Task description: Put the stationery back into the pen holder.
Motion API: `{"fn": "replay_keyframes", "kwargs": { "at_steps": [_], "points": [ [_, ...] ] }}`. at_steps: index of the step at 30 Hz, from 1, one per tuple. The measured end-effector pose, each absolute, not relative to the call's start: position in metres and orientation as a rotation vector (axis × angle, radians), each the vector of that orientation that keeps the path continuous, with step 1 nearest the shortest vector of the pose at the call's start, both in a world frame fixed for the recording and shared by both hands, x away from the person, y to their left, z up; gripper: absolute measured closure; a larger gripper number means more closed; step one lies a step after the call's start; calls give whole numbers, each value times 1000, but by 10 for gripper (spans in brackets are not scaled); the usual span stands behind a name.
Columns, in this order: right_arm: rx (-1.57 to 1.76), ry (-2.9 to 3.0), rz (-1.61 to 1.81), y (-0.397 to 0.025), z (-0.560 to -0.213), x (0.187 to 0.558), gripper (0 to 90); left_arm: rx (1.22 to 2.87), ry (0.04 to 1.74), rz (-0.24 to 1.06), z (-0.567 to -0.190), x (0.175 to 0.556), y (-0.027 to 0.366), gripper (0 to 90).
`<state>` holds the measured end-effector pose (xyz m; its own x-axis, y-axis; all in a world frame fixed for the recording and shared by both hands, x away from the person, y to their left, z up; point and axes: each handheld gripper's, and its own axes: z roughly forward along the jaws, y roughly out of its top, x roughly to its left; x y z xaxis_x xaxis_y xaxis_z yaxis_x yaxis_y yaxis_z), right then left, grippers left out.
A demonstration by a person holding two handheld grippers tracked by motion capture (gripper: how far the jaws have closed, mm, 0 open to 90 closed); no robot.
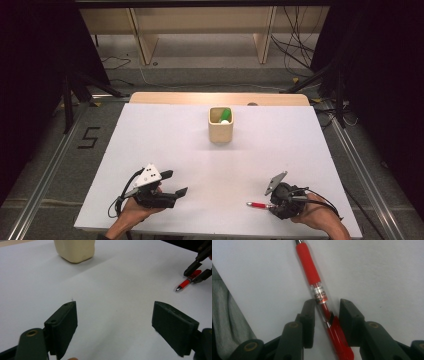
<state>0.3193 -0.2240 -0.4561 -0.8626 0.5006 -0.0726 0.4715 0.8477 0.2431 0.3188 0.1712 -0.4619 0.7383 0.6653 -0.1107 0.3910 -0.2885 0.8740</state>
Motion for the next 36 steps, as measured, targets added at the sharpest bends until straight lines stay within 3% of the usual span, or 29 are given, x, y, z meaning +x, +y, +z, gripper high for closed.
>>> {"fn": "replay_keyframes", "kwargs": {
  "at_steps": [11, 21, 36],
  "points": [
    [704, 2931, 273, -219, -455, 321, 766, 1921, 807, 343, -461, 319, 172, 200],
    [694, 2911, 262, -218, -451, 320, 786, 1912, 813, 349, -462, 320, 173, 200],
    [857, 2730, 627, -233, -435, 327, 790, 1881, 826, 367, -461, 320, 176, 200]
  ]
}}
